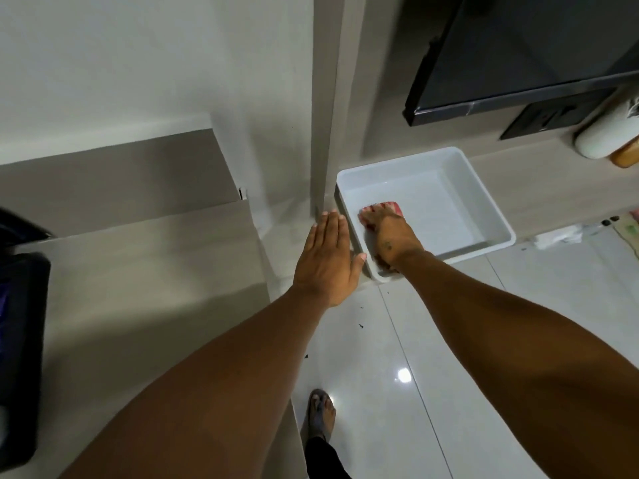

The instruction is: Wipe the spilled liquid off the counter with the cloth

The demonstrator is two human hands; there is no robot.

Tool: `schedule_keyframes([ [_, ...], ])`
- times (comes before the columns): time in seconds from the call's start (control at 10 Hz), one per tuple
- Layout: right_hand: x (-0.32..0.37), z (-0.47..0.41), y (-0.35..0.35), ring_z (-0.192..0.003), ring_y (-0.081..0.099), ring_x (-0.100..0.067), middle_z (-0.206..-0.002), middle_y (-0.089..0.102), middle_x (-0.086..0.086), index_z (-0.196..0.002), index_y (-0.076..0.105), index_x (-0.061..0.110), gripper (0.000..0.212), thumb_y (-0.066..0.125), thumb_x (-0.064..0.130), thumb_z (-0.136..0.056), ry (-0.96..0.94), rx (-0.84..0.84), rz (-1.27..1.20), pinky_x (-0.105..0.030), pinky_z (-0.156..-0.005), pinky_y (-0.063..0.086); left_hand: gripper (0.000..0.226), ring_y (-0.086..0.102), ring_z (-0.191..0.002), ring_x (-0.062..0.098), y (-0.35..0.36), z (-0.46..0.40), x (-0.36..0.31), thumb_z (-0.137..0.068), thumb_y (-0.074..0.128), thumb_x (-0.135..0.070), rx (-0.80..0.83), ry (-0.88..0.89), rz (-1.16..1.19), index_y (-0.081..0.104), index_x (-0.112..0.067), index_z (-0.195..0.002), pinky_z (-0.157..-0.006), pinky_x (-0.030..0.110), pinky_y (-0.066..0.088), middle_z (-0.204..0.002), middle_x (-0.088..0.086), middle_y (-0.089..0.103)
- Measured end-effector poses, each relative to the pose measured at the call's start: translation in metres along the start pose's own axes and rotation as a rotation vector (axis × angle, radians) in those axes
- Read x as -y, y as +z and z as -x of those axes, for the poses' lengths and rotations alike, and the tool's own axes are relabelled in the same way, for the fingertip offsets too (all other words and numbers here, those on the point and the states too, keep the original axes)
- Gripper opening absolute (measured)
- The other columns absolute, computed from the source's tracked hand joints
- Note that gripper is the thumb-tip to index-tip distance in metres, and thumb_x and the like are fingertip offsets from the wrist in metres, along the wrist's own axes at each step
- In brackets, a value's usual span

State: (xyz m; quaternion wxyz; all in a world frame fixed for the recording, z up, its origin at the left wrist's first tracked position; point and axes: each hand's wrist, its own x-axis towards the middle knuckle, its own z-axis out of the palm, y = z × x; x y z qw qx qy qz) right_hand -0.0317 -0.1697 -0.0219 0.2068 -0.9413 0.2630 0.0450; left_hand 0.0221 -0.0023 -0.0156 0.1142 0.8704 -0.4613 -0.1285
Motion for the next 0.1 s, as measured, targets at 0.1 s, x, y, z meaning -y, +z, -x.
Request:
schedule_keyframes([
  [0.1,0.0069,0.005,-0.0039,-0.122,0.054,-0.035,-0.132,0.059,-0.016,-0.13,0.058,0.01,0.035,0.05,0.005,-0.096,0.067,-0.1,-0.059,-0.045,-0.104,0.045,0.078,-0.006,-0.159,0.029,-0.0005,0.0104,0.0048,-0.106,0.028,-0.05,-0.014,0.017,0.001,0.0,-0.002,-0.161,-0.129,0.042,-0.001,-0.171,0.018,-0.002],
])
